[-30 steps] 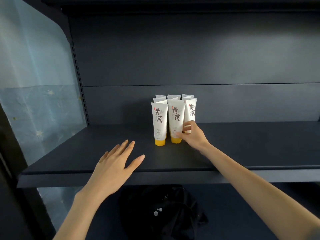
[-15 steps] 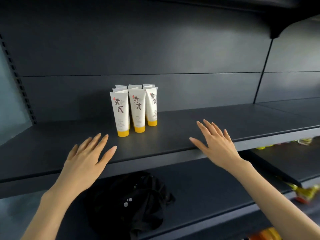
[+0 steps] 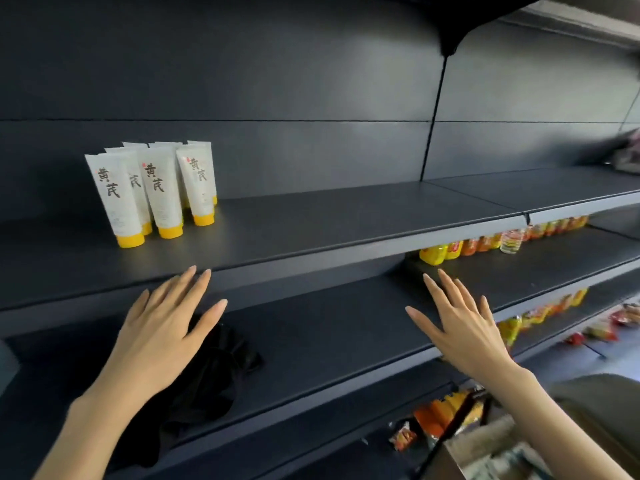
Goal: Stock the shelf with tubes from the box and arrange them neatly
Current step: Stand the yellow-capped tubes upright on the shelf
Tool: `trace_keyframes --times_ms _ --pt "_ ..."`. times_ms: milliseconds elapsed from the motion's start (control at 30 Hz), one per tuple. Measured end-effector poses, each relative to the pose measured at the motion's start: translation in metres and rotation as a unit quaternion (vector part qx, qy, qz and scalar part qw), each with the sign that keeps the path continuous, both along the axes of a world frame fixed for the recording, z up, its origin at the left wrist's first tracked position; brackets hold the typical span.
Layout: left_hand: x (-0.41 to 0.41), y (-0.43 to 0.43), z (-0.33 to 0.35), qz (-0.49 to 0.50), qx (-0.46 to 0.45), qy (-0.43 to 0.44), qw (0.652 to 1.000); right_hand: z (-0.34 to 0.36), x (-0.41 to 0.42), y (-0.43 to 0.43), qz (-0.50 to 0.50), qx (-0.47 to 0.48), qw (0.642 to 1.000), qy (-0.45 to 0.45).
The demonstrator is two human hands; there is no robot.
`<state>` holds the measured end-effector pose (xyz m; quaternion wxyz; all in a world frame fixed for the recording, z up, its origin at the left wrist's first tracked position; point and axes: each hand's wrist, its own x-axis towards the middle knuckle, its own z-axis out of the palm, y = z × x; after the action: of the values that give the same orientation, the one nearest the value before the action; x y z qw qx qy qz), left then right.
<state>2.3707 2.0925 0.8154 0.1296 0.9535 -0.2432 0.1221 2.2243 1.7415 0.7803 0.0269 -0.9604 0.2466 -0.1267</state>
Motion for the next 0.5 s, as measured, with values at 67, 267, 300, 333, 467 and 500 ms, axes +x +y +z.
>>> trace_keyframes --times_ms 67,267,300,333,467,500 --pt "-0.018 -0.022 -0.011 -0.020 0.010 -0.007 1.000 -0.010 -0.023 -0.019 -0.015 0.002 1.000 0.012" --pt "-0.062 -0.098 -0.043 -0.105 0.052 -0.011 0.993 -0.037 -0.088 -0.069 -0.063 0.021 0.997 0.028" --pt "-0.065 -0.110 -0.048 -0.116 0.059 -0.006 0.992 -0.042 -0.099 -0.075 -0.073 0.029 0.996 0.032" --pt "-0.067 -0.122 -0.053 -0.125 0.066 0.001 0.990 -0.046 -0.110 -0.082 -0.083 0.037 0.995 0.037" --pt "-0.066 -0.168 -0.072 -0.165 0.093 0.024 0.982 -0.072 -0.149 -0.104 -0.136 0.072 0.986 0.058" --pt "-0.065 -0.180 -0.076 -0.176 0.102 0.029 0.979 -0.080 -0.157 -0.109 -0.150 0.082 0.983 0.064"
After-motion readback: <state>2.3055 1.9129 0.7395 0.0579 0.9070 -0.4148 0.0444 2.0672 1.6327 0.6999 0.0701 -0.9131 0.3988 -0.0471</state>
